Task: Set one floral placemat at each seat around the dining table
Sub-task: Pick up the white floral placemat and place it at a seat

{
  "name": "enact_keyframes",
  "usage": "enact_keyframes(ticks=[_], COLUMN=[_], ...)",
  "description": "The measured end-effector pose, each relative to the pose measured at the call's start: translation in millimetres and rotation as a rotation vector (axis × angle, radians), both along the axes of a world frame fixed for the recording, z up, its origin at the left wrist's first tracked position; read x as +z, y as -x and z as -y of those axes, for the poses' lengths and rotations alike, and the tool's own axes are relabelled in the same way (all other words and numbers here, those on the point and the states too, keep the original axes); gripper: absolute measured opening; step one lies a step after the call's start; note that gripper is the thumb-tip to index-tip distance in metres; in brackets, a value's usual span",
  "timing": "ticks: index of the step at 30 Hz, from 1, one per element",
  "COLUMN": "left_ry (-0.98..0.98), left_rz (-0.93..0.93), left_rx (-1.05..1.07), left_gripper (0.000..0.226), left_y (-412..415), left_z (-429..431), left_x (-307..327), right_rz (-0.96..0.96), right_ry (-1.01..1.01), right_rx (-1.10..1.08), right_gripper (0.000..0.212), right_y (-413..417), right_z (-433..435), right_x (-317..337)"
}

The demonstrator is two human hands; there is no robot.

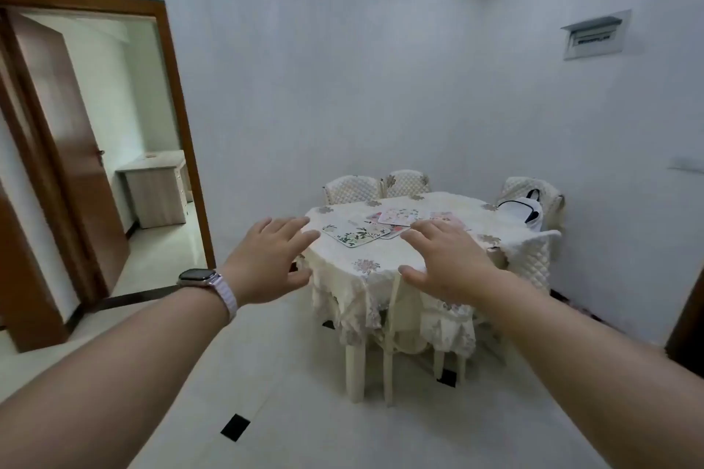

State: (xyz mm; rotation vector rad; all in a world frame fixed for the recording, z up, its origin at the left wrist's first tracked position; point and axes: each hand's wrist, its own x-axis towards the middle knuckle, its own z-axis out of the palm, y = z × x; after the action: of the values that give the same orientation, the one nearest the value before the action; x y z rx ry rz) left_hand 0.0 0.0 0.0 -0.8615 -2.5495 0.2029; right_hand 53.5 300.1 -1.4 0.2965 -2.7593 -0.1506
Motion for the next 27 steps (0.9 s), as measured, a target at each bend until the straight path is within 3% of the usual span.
enact_keyframes(ticks=[7,16,27], left_ry=[-0.022,-0.074,-0.079], left_rz=[0.015,0.097,0.08], left_rx=[0.034,0.04,0.007], left_gripper=[0.069,0.064,0.065], left_y=[64.7,216.3,355.0], left_z=[39.2,95.9,148.8], left_x=[-30.7,-66.0,-46.3], right_rz=[0.027,0.092,0.064], right_ry=[0.014,-0.031,-0.01], right_rx=[0.067,0.062,0.053], right_gripper=[0.065,0.066,0.063], right_y=[73.2,222.7,365.3], right_z=[37.7,94.3,142.9], right_x=[-26.1,-48.7,-31.7])
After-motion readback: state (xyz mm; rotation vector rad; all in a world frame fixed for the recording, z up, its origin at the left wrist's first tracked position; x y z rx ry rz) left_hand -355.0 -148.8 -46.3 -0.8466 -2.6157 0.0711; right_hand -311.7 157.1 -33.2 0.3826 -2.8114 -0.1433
